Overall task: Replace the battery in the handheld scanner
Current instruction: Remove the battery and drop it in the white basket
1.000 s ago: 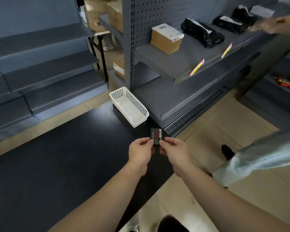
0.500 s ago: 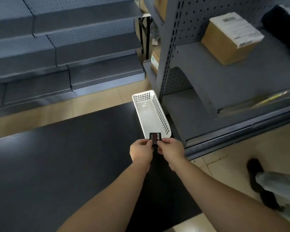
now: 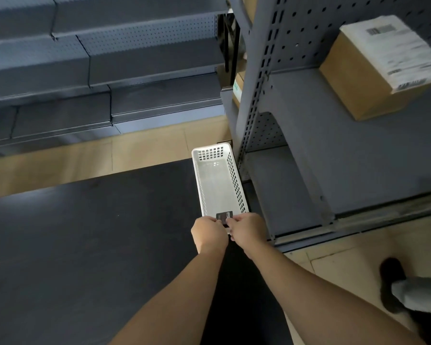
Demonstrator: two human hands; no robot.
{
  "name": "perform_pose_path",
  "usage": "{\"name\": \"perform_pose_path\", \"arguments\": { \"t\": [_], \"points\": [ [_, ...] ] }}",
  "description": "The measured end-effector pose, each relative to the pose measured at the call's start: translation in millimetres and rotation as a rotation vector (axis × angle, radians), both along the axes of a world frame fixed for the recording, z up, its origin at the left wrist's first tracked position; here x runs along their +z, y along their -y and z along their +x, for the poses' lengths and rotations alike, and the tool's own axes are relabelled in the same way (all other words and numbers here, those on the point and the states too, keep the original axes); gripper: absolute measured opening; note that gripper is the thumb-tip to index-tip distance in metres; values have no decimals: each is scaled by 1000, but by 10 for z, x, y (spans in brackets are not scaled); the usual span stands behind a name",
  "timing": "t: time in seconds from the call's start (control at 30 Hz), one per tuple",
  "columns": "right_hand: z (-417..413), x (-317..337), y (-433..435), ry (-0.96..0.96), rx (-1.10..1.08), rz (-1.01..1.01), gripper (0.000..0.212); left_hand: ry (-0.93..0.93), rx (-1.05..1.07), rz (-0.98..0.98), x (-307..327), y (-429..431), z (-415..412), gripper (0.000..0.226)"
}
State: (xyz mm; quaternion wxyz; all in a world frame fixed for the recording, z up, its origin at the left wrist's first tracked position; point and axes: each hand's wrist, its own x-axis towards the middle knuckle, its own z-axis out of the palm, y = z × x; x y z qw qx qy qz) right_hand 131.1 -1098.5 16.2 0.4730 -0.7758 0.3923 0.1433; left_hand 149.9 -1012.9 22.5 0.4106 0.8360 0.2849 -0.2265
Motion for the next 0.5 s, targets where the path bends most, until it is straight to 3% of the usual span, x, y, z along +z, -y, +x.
{"name": "perform_pose_path", "arguments": {
  "t": [0.17,0.4,0.5],
  "points": [
    [37,-16,-12,-56,75,-78,15,-26,4,-20,25,71,-10,27],
    [0,101,35,-12,87,19,17,-9,-36,-96,150,50,-59,17],
    [-2,255,42,-11,239,-30,22,36,-188,-79,334,-40,-47,17]
  ]
}}
